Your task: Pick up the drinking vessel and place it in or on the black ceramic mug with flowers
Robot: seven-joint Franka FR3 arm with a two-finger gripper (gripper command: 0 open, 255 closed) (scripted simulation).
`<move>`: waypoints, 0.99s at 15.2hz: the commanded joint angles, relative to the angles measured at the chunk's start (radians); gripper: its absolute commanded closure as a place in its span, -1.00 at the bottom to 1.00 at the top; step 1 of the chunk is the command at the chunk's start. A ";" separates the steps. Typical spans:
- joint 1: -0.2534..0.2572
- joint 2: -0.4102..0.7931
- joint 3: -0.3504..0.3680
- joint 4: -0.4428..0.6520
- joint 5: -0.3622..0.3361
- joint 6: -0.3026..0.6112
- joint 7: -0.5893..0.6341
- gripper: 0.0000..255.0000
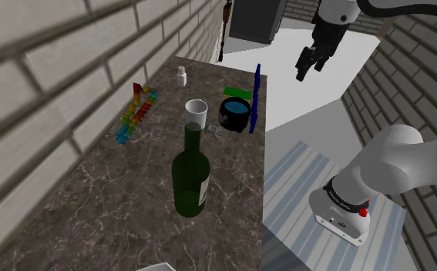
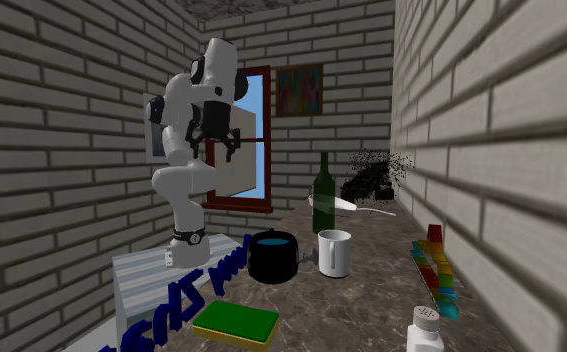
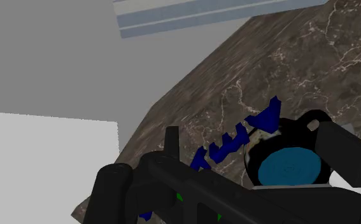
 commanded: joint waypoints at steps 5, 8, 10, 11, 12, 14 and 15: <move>0.023 0.114 0.040 0.013 0.031 0.094 0.043 -1.00; 0.039 0.207 0.070 0.035 0.049 0.159 0.074 -1.00; 0.048 0.272 0.090 0.056 0.057 0.200 0.094 -1.00; 0.052 0.305 0.100 0.068 0.061 0.220 0.104 -1.00; 0.057 0.338 0.109 0.082 0.064 0.238 0.114 -1.00; 0.064 0.406 0.129 0.112 0.067 0.273 0.133 -1.00; 0.068 0.440 0.138 0.129 0.068 0.290 0.143 -1.00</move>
